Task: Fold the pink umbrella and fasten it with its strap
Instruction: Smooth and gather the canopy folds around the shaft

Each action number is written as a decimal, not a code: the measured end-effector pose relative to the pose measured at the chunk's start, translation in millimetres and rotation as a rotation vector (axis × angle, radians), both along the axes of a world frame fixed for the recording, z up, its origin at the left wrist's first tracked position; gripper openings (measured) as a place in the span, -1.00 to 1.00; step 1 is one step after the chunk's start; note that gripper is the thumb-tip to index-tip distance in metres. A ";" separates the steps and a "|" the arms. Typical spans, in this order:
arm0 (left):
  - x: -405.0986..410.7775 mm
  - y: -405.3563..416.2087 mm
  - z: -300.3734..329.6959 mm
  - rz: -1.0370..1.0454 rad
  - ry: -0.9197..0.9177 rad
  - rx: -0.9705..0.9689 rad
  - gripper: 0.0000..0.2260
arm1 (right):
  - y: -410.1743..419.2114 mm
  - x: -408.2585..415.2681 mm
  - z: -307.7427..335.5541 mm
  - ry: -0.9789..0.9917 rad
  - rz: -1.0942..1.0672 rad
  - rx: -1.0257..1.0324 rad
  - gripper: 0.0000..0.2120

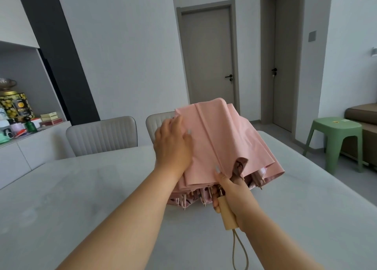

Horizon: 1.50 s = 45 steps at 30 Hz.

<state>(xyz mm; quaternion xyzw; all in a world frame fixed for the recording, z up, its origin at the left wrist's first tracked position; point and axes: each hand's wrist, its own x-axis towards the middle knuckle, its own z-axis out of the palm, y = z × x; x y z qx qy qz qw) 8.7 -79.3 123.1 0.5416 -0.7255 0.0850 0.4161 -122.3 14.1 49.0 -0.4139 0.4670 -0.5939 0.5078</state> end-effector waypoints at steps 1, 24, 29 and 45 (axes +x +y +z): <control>3.1 -1.5 -4.0 -0.057 0.072 0.094 -0.57 | 0.1 0.4 0.7 -0.008 0.004 0.009 -0.67; -21.1 -8.7 118.7 -0.238 0.135 0.629 -0.37 | -2.4 6.7 -6.8 0.345 0.024 0.067 -0.54; -10.6 -8.6 130.1 -0.447 0.340 0.780 -0.58 | -3.2 7.2 -5.9 0.360 0.020 0.063 -0.60; 3.2 -0.2 134.1 -0.668 0.578 0.800 -0.55 | 7.4 10.0 1.7 0.174 0.081 -0.069 -0.84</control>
